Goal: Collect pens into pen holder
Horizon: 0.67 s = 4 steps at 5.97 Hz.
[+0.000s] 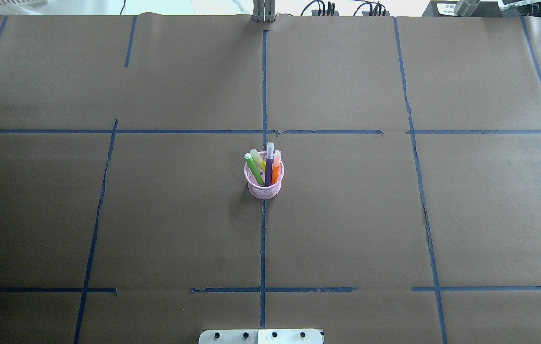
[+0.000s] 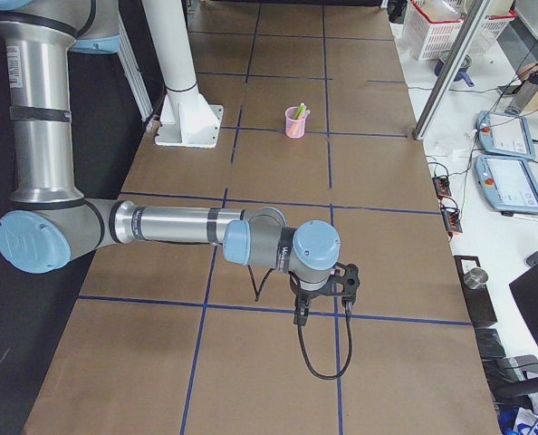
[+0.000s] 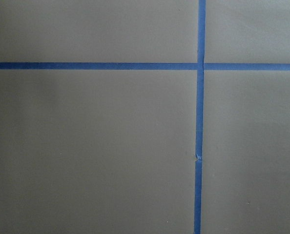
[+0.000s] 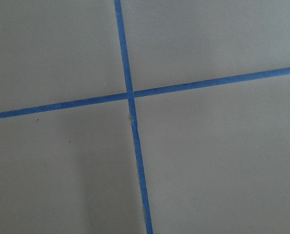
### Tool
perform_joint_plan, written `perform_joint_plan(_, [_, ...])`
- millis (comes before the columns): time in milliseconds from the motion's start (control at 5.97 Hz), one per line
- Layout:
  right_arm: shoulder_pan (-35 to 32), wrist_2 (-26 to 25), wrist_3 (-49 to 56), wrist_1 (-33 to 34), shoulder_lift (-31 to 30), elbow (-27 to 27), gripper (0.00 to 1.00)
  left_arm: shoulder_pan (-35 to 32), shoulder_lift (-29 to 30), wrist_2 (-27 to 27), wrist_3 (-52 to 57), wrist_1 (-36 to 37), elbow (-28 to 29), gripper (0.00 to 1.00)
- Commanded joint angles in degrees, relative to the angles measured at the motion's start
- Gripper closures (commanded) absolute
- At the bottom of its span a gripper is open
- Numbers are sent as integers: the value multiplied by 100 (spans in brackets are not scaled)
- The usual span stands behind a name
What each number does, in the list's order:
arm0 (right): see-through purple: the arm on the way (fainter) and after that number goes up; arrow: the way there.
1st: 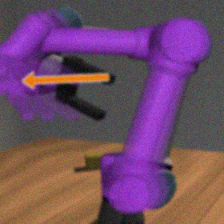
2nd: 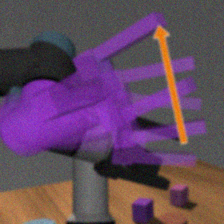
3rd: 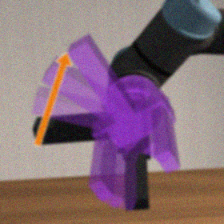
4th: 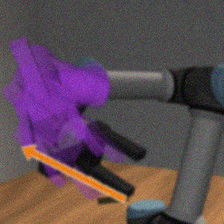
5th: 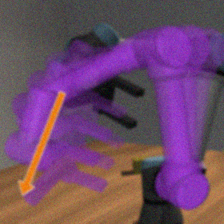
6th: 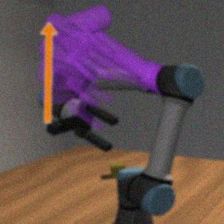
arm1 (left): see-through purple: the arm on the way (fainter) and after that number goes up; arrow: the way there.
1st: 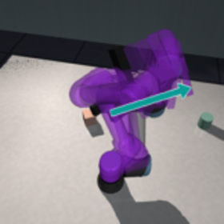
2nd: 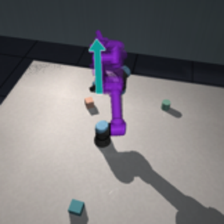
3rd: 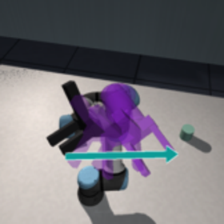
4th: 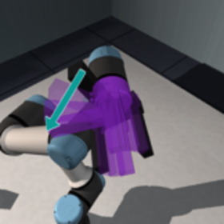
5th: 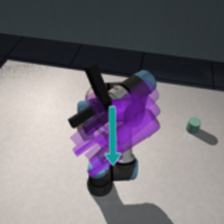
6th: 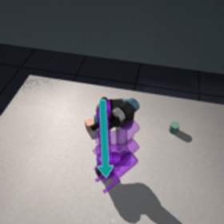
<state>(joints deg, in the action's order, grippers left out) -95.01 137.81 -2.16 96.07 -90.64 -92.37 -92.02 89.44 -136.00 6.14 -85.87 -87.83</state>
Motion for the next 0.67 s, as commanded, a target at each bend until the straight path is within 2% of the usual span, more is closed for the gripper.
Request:
perform_joint_plan(0, [0,-8,31,0,-50,35,0,0,-14,21,1,-9,11,0])
perform_joint_plan(502, [9,-26,22,-395,-261,44,0,0,-6,21,1,-9,11,0])
